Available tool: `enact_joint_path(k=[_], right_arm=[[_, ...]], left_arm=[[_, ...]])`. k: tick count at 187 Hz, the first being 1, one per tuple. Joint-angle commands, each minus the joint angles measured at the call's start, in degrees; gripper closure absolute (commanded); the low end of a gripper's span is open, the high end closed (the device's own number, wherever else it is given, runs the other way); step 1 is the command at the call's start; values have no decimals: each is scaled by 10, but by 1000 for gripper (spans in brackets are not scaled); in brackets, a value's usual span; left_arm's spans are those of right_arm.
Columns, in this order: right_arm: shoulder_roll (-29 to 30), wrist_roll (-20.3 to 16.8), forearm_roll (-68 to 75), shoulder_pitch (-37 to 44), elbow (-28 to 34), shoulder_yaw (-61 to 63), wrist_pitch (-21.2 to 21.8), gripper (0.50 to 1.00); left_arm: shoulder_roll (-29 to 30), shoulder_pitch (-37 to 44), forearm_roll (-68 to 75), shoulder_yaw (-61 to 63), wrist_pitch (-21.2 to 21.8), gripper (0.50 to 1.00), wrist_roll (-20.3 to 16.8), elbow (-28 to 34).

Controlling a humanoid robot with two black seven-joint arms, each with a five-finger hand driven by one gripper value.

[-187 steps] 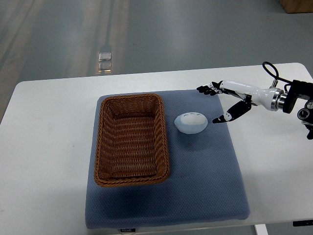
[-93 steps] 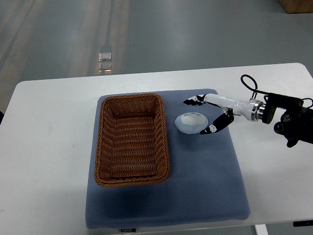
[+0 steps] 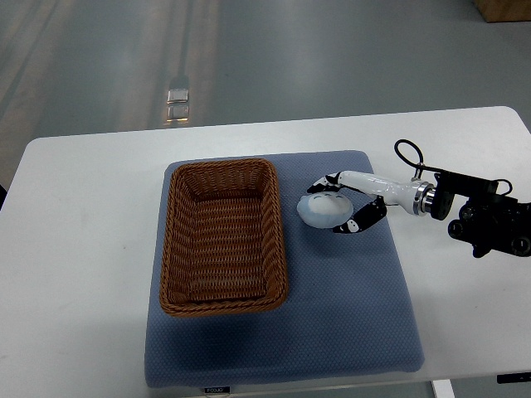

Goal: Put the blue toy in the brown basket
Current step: 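Close the right hand fingers around the plush toy, then lift the toy with the right hand and carry it over the basket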

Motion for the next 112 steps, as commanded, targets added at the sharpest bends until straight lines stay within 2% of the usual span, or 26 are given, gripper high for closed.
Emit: enact_joint_path(k=[1, 6, 16, 35, 49, 89, 112], right_arm=[[10, 0, -8, 0, -10, -4, -6, 740], [12, 0, -11, 0, -13, -4, -7, 748], [15, -1, -16, 0, -21, -7, -8, 797], [23, -3, -20, -1, -29, -8, -18, 932], [23, -11, -20, 0, -29, -7, -26, 987], [5, -9, -8, 36, -19, 11, -46, 991], [-10, -7, -6, 63, -12, 34, -40, 979]], left_arm=[[0, 0, 0, 0, 0, 500, 0, 1], [0, 0, 0, 0, 0, 500, 0, 1], [0, 0, 0, 1, 0, 500, 0, 1], [0, -1, -1, 1, 0, 500, 0, 1], [0, -1, -1, 1, 0, 500, 1, 1], [0, -1, -1, 1, 0, 500, 1, 2], [0, -1, -1, 1, 0, 500, 0, 3]])
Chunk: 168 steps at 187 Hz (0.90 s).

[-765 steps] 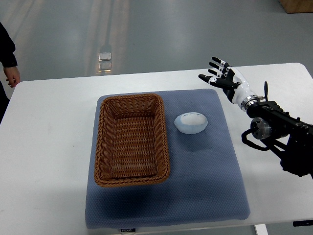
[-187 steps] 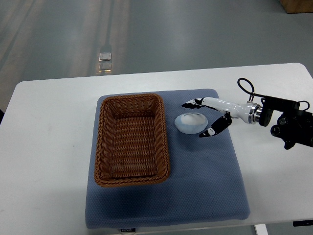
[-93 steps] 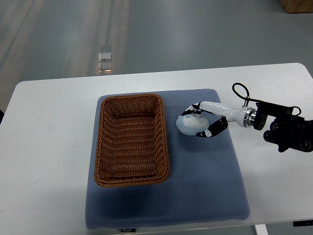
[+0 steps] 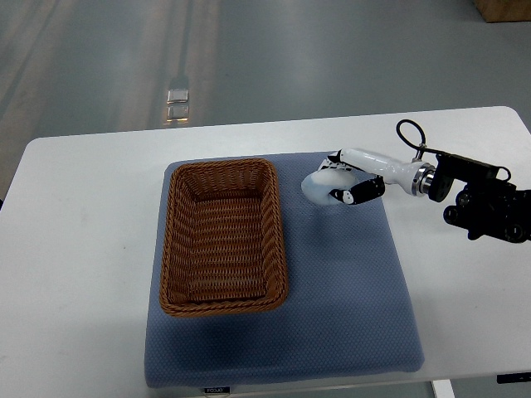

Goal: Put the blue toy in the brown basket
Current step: 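Lift the toy with the right hand and carry it over the basket, then open the right hand to release the toy into the basket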

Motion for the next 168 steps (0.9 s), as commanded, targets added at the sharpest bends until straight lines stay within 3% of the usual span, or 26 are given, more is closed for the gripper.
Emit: enact_joint_path(k=[1, 53, 83, 111, 125, 142, 153, 168], right_arm=[[-8, 3, 3, 26, 6, 18, 4, 979], [48, 7, 29, 55, 7, 17, 4, 932], [121, 14, 49, 57, -1, 8, 5, 883], [178, 14, 47, 57, -29, -25, 4, 810], [201, 14, 47, 56, -43, -33, 2, 748], [209, 14, 47, 56, -48, -31, 0, 699], [210, 13, 50, 56, -51, -30, -2, 640], [211, 13, 60, 54, -51, -29, -3, 607]], left_arm=[[0, 0, -1, 0, 0, 500, 1, 1], [0, -1, -1, 0, 0, 500, 1, 1], [0, -1, -1, 1, 0, 500, 0, 1], [0, -1, -1, 1, 0, 500, 0, -1], [0, -1, -1, 1, 0, 500, 1, -1], [0, -1, -1, 1, 0, 500, 0, 0], [0, -1, -1, 1, 0, 500, 0, 0], [0, -1, -1, 1, 0, 500, 0, 0]])
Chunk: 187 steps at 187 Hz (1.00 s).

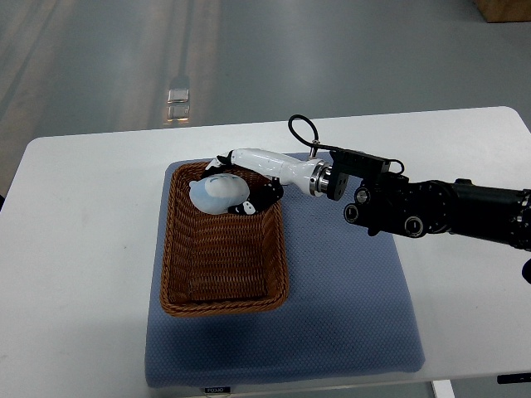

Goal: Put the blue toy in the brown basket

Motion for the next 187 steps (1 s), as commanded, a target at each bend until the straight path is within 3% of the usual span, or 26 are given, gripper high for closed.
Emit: enact_joint_path(k=[1, 42, 73, 107, 187], right_arm=[[2, -1, 11, -2, -1, 2, -2, 607], [-14, -14, 99, -10, -10, 48, -3, 607], [-59, -86, 199, -50, -32, 153, 1, 607], [-105, -126, 260, -107, -32, 268, 1, 607], [-128, -169, 333, -204, -19, 400, 14, 605]], left_arm=[[0, 0, 0, 0, 0, 500, 0, 0], [0, 0, 0, 0, 0, 500, 0, 1], [0, -1, 0, 0, 0, 500, 0, 0], [0, -2, 1, 2, 0, 500, 0, -3], [0, -4, 1, 2, 0, 500, 0, -2]])
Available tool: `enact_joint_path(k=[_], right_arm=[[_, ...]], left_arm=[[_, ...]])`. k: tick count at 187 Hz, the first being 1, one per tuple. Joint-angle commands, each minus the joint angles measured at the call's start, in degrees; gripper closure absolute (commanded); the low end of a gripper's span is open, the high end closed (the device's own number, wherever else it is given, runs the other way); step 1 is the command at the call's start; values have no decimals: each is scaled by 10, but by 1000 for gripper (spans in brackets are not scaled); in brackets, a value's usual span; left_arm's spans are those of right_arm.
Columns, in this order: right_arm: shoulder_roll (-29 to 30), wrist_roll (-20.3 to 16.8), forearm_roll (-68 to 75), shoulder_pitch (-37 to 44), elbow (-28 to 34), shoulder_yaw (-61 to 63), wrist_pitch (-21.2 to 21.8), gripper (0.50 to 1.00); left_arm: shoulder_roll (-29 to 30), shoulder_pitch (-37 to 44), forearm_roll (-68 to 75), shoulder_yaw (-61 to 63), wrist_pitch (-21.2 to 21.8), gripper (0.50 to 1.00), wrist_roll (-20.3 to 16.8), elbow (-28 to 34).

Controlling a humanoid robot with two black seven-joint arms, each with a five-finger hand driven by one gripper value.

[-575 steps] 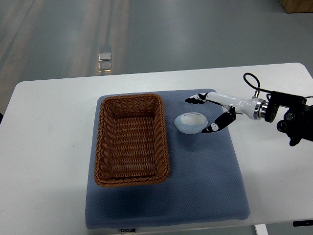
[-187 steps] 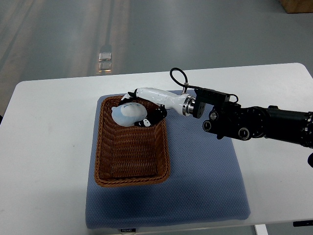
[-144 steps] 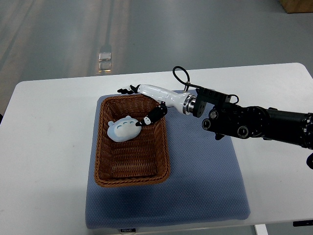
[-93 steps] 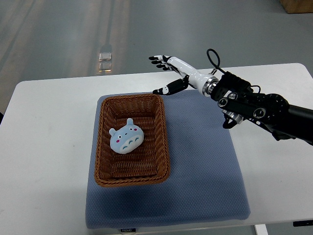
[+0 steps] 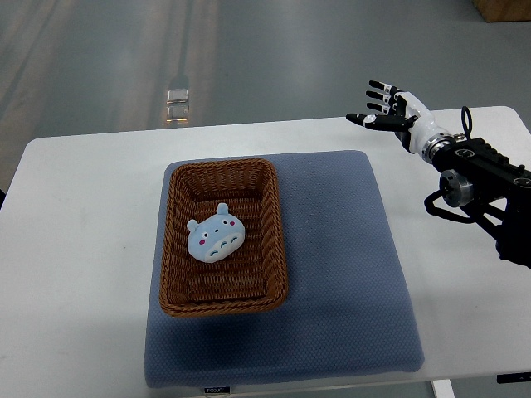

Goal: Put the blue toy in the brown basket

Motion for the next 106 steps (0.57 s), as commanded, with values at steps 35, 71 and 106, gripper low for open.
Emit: enact_joint_path(k=[35, 71, 106], right_arm=[[2, -39, 11, -15, 4, 11, 38, 605], [-3, -35, 10, -19, 1, 28, 38, 587], [-8, -32, 8, -18, 3, 30, 39, 587]], left_arm=[[0, 0, 0, -1, 0, 500, 0, 1], [0, 0, 0, -2, 0, 500, 0, 2], [0, 0, 0, -2, 0, 500, 1, 3]])
